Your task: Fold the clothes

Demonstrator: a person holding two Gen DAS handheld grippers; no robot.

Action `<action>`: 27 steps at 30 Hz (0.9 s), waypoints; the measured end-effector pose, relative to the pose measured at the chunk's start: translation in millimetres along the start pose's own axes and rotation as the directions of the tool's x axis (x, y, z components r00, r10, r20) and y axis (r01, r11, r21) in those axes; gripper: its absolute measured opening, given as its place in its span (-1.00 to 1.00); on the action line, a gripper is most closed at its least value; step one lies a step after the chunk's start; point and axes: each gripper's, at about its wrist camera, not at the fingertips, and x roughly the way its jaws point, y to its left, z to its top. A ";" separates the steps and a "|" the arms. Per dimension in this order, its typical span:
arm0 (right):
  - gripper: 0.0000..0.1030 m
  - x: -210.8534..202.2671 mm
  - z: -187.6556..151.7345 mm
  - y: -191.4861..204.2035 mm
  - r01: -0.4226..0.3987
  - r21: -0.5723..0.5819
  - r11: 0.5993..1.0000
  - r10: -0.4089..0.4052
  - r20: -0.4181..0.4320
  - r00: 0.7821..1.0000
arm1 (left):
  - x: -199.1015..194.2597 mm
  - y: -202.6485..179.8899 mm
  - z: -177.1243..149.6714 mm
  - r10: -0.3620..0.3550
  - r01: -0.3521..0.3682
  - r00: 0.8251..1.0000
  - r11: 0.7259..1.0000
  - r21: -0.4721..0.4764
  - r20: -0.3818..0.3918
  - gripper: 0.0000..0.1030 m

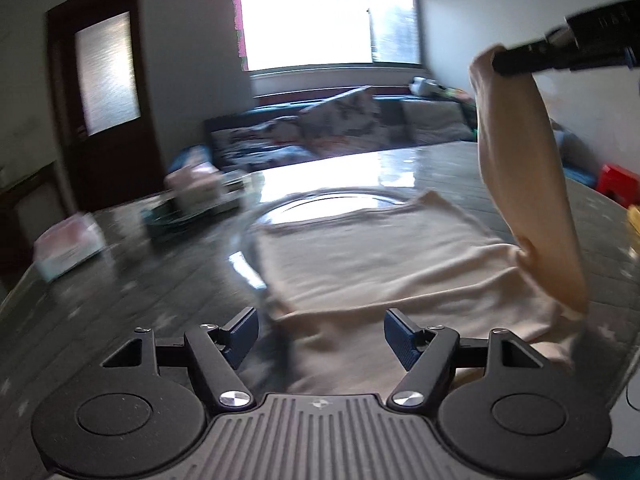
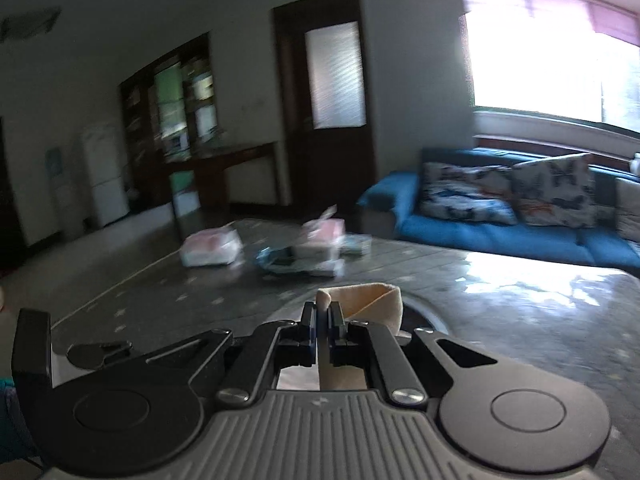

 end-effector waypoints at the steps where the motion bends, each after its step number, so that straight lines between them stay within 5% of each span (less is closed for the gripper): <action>1: -0.91 8.3 -1.0 6.5 -0.018 -0.009 1.000 0.018 -0.014 1.000 | -2.4 6.0 -3.9 0.012 -0.012 1.000 1.000 -0.015 -0.004 0.41; 10: -0.89 102.4 -45.3 72.1 -0.196 -0.063 0.979 0.176 -0.238 0.955 | -14.0 37.3 -28.4 0.080 -0.084 0.996 0.993 -0.081 -0.046 0.41; 15: -0.79 112.9 -54.9 82.2 -0.247 -0.054 0.967 0.224 -0.271 0.936 | -15.2 44.3 -31.3 0.100 -0.105 0.993 0.990 -0.096 -0.055 0.41; 22: -0.75 73.5 -37.5 43.4 -0.152 -0.114 0.982 0.121 -0.242 0.963 | -11.6 24.1 -14.9 0.026 -0.026 1.000 0.999 -0.036 -0.014 0.36; 27: -0.59 50.8 -42.7 4.5 -0.045 -0.179 0.983 -0.009 -0.288 0.957 | 0.4 -4.6 -7.9 -0.075 0.076 0.997 0.996 0.053 -0.019 0.07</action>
